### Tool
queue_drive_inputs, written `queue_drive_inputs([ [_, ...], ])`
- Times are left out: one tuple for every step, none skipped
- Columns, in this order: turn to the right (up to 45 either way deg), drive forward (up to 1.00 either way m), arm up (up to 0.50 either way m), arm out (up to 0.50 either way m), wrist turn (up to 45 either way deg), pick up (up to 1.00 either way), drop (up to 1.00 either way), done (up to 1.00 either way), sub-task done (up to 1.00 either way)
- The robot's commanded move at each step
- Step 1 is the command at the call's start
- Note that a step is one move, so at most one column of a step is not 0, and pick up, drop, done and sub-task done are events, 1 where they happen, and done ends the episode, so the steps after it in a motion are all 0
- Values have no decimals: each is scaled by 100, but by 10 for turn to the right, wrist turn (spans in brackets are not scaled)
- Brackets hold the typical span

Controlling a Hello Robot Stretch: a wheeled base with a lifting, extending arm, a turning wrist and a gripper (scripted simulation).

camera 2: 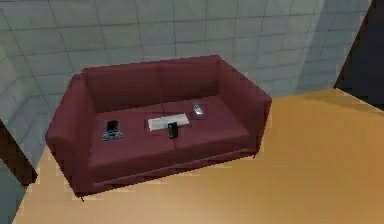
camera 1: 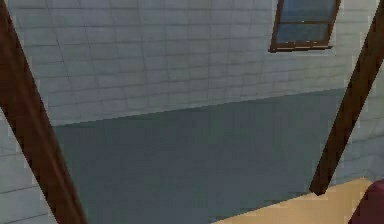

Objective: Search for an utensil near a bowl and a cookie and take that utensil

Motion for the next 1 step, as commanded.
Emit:
queue_drive_inputs([
  [0,90,0,0,0,0,0,0,0],
])
